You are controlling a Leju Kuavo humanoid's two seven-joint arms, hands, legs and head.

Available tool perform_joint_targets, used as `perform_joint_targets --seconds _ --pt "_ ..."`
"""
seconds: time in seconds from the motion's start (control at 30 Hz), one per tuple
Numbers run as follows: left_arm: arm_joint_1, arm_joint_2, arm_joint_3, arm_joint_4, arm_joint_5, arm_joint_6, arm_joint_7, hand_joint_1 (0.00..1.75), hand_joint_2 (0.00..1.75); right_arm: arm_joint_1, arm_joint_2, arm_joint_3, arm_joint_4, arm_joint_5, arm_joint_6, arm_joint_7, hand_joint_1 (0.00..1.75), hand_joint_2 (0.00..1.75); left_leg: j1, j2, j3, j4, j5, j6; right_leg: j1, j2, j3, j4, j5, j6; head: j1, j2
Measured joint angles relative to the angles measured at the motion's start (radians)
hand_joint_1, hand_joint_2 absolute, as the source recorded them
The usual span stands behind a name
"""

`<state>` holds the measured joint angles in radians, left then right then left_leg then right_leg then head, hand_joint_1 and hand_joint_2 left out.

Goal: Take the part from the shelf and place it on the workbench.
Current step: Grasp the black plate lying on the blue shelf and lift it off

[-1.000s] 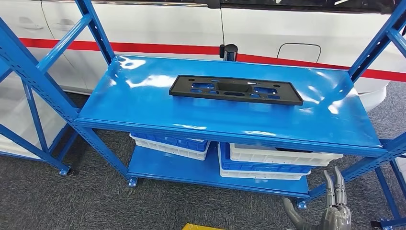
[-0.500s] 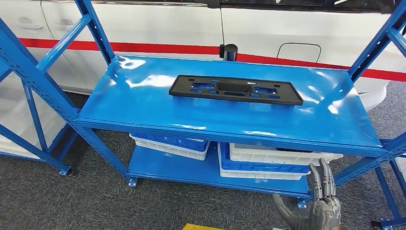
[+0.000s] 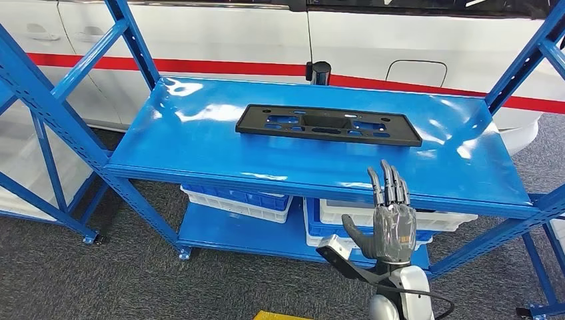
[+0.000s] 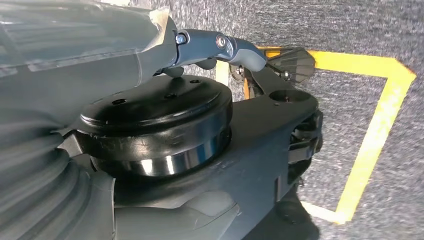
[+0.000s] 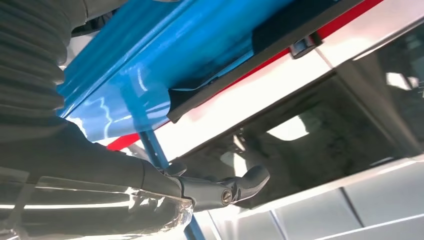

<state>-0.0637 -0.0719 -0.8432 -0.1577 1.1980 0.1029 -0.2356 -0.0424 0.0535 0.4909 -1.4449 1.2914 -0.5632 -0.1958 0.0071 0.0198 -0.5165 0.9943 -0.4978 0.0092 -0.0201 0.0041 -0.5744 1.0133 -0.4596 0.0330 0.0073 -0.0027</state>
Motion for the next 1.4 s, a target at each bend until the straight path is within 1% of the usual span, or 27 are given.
perform_joint_targets --seconds 0.23,0.4,0.6,0.93,1.2,1.4 --pt "-0.013 0.009 -0.071 0.004 -0.07 -0.025 0.023 0.0 1.75 -0.096 0.013 -0.073 0.095 0.055 0.008 0.094 0.0 1.75 -0.003 0.0 -0.001 0.0 0.0 0.0 0.0 0.0 0.0 0.0 0.0 0.0 0.0 0.0" --pt "-0.024 0.014 -0.117 0.006 -0.106 -0.04 0.043 0.0 1.75 -0.131 0.016 -0.122 0.113 0.1 0.058 0.142 0.0 1.75 -0.003 0.0 -0.001 0.0 0.0 0.0 0.0 0.0 0.0 0.0 0.0 0.0 0.0 0.0" --pt "-0.037 0.018 -0.15 0.007 -0.12 -0.048 0.064 0.0 1.75 -0.192 0.025 -0.152 0.161 0.143 0.101 0.182 0.0 1.75 -0.003 0.0 -0.001 0.0 0.0 0.0 -0.001 0.0 0.0 0.0 0.0 0.0 0.0 0.0" --pt "-0.045 0.018 -0.171 0.01 -0.12 -0.052 0.078 0.0 1.75 -0.308 0.06 -0.169 0.298 0.165 0.131 0.204 0.0 1.75 -0.003 0.0 -0.001 0.0 0.0 0.001 0.0 0.0 0.0 0.0 0.0 0.0 0.0 0.0" --pt "-0.045 0.017 -0.175 0.013 -0.107 -0.052 0.076 0.0 1.75 -0.389 0.101 -0.168 0.425 0.178 0.153 0.223 0.0 1.75 -0.003 0.0 -0.002 0.0 0.001 0.001 0.0 0.0 0.0 0.0 0.0 0.0 0.0 0.0" --pt "-0.045 0.016 -0.175 0.013 -0.096 -0.047 0.074 0.0 1.75 -0.467 0.142 -0.163 0.543 0.195 0.166 0.239 0.0 1.75 -0.004 0.0 -0.002 0.0 0.001 0.001 0.0 0.0 0.0 0.0 0.0 0.001 0.0 0.0"
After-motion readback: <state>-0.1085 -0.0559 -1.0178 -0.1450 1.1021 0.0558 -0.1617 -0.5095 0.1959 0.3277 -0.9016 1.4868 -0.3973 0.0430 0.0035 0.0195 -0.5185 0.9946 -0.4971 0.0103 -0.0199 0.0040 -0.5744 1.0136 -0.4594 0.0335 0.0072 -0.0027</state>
